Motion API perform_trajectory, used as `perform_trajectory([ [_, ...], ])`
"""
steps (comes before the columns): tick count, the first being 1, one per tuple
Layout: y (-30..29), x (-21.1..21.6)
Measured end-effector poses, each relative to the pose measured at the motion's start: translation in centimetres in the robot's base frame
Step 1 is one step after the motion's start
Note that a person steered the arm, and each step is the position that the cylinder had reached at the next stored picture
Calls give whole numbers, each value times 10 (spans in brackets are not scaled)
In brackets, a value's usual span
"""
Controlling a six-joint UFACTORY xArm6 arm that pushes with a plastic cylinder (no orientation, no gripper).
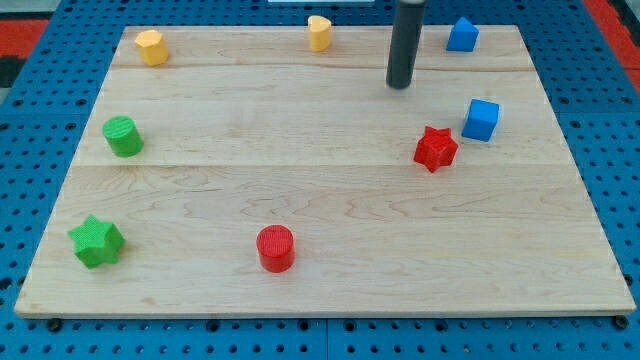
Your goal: Move the blue triangle downwards
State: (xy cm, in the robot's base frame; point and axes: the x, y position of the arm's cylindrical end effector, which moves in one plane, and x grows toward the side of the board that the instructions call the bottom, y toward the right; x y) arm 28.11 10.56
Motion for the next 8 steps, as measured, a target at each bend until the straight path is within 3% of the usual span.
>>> perform_trajectory([
  [2,4,-78],
  [3,10,-90],
  [6,89,-89],
  [7,149,-89],
  [8,140,-69],
])
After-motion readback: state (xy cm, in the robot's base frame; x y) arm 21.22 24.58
